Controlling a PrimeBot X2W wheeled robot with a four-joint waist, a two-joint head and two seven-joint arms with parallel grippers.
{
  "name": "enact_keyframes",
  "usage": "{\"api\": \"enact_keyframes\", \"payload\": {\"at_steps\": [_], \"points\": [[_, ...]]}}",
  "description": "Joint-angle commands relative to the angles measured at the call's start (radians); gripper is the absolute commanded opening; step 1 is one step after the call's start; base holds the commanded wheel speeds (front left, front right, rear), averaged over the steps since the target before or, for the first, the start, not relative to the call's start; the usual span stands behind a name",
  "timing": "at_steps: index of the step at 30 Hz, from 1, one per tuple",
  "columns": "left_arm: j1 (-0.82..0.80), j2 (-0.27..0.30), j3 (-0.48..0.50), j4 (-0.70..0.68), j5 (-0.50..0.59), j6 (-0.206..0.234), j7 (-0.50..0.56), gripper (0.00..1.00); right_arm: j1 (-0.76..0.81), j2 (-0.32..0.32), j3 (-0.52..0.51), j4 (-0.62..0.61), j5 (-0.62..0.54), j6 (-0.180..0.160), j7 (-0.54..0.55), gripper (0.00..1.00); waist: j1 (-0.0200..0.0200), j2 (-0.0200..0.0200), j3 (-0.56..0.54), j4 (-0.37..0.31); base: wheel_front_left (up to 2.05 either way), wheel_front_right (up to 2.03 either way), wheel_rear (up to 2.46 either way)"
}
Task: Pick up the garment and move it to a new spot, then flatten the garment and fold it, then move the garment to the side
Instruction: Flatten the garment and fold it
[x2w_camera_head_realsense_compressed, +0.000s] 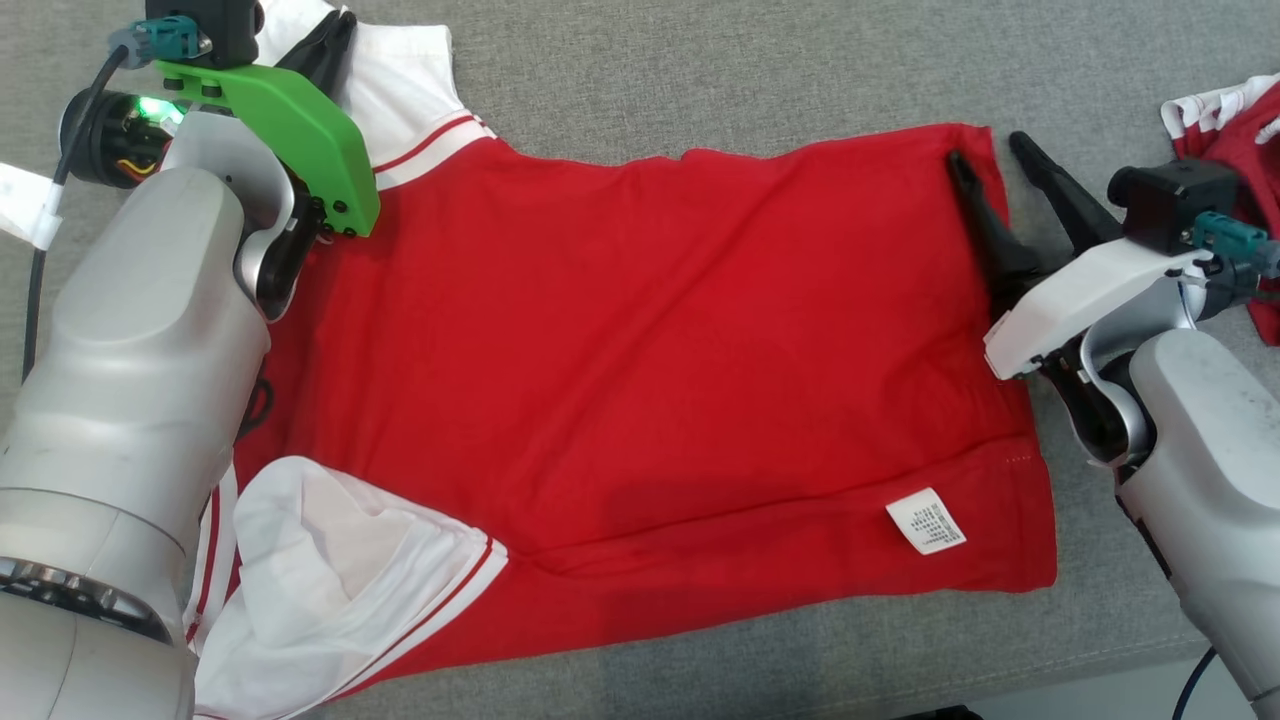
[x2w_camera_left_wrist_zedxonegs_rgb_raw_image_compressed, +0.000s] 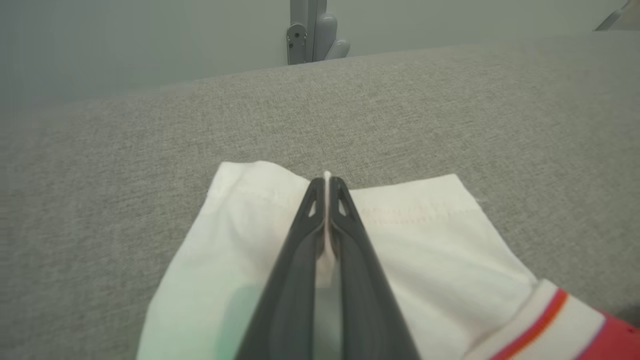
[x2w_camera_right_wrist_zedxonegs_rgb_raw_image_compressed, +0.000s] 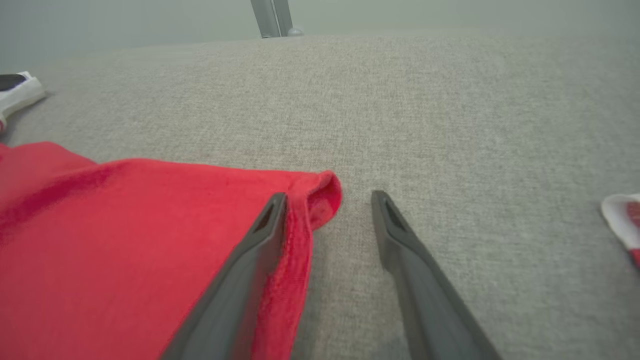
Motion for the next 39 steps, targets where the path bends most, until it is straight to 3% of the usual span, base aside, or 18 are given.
{"api": "enact_keyframes", "payload": {"at_steps": [1, 12, 26, 32, 39], "points": [[-0.019, 0.008, -0.008, -0.004, -0.017, -0.003, -0.011, 0.0, -0.02, -0.019, 0.012, 0.007, 0.022, -0.001, 0.009, 0.0, -0.0001, 0.0, -0.006, 0.006, 0.0, 0.0, 0.0], [-0.042, 0.03, -0.048, -0.049, -0.081, -0.003, -0.116, 0.0, -0.068, -0.125, 0.077, -0.046, 0.127, -0.001, 0.057, 0.0, -0.0001, 0.0, -0.048, 0.043, 0.0, 0.0, 0.0], [0.076, 0.102, 0.002, -0.273, -0.106, 0.013, -0.188, 0.0, 0.087, -0.214, 0.002, -0.25, 0.145, -0.001, 0.063, 0.0, -0.0001, 0.0, -0.111, 0.083, 0.0, 0.0, 0.0], [0.261, 0.148, 0.075, -0.559, -0.062, 0.101, -0.192, 0.0, 0.231, -0.211, -0.079, -0.359, 0.145, -0.001, 0.068, 0.0, -0.0001, 0.0, -0.13, 0.106, 0.0, 0.0, 0.0], [0.588, 0.214, 0.141, -0.961, 0.018, 0.26, -0.191, 0.0, 0.419, -0.164, -0.196, -0.478, 0.124, -0.001, 0.094, 0.0, -0.0001, 0.0, -0.144, 0.113, 0.0, 0.0, 0.0]]}}
